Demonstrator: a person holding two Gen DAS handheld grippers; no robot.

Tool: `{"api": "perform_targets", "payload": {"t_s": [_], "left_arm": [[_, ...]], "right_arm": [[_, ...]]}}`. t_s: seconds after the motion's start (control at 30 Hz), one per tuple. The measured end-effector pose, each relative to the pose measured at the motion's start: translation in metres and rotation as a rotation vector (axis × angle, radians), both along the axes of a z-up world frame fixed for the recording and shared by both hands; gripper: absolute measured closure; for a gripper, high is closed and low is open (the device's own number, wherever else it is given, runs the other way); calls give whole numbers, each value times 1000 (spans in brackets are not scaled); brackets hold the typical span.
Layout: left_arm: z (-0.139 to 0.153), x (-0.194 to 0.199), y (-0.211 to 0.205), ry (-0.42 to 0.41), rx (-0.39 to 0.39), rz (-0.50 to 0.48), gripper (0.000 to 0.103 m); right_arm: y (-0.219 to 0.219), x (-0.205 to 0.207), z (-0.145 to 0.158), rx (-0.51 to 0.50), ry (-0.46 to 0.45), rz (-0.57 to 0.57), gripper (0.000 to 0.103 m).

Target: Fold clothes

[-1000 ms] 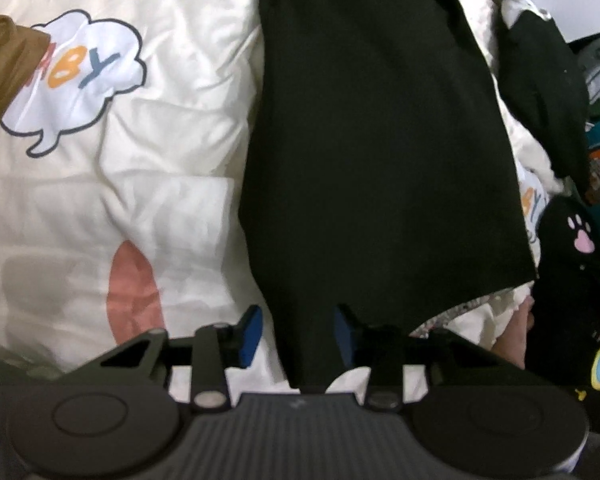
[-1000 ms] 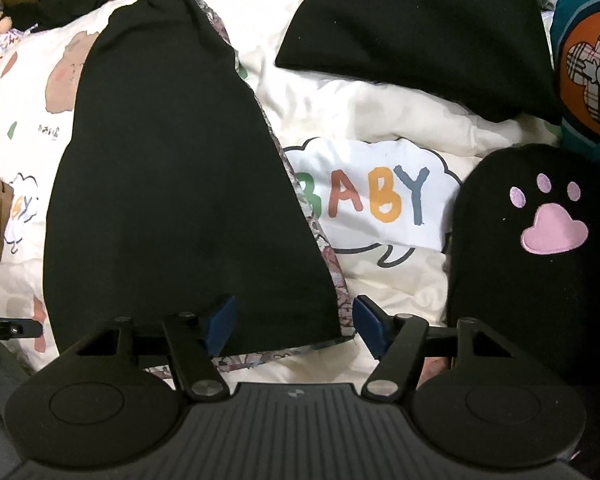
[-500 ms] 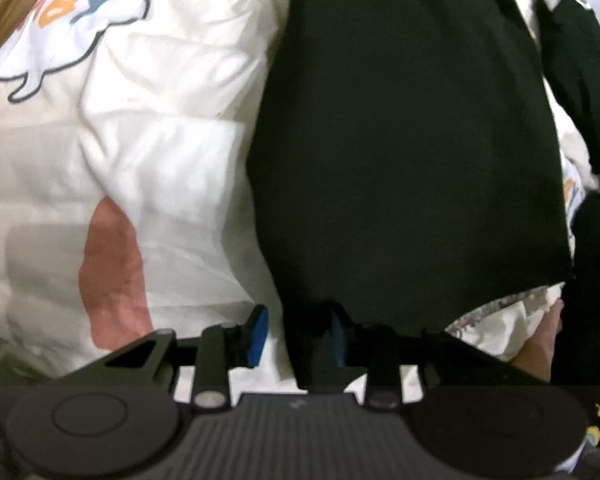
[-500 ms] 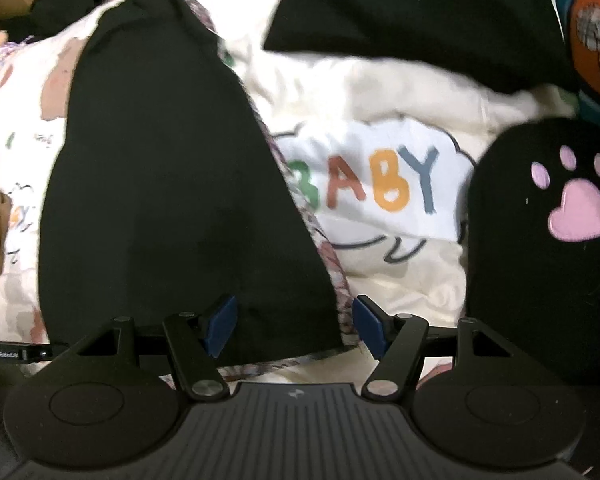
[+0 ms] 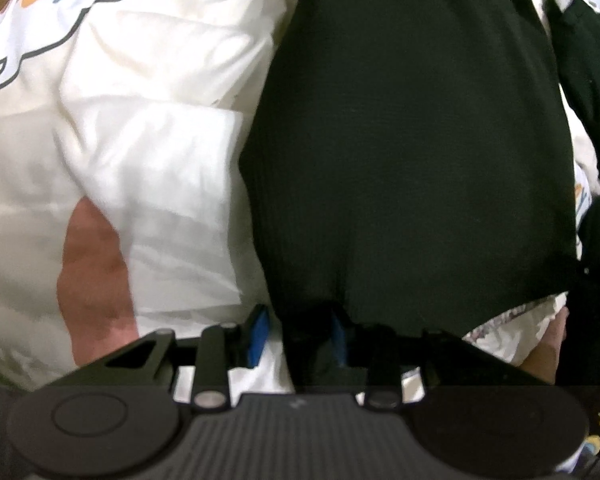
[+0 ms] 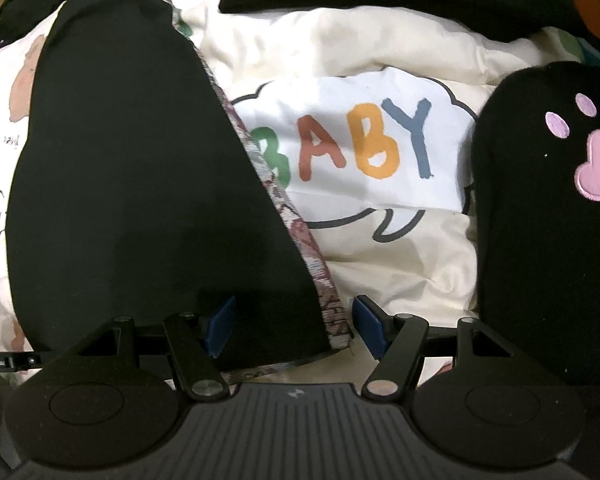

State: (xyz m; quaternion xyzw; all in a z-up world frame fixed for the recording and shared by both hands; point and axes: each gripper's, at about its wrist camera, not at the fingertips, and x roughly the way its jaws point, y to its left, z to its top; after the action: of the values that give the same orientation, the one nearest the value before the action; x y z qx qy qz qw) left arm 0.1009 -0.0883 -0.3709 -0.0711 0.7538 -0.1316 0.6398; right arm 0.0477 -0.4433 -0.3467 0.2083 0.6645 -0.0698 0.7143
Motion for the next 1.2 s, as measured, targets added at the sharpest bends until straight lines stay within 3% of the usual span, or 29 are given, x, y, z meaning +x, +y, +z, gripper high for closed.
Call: {"api": "perform_targets", "payload": {"t_s": [0.3, 0.47, 0.9, 1.13, 1.2], "left_arm": [[2, 1, 5, -9, -11, -4, 67], [9, 2, 9, -17, -30, -13, 76], [8, 8, 12, -24, -18, -9, 73], [13, 10, 8, -54, -5, -67, 75], [15, 10, 7, -63, -2, -85, 81]], "right_arm": [[3, -3, -10, 16, 9, 1, 34], [0, -6, -10, 12, 9, -20, 47], [9, -8, -14, -25, 12, 14, 47], [12, -11, -19, -32, 5, 26, 47], [13, -12, -19, -20, 6, 40, 62]]}}
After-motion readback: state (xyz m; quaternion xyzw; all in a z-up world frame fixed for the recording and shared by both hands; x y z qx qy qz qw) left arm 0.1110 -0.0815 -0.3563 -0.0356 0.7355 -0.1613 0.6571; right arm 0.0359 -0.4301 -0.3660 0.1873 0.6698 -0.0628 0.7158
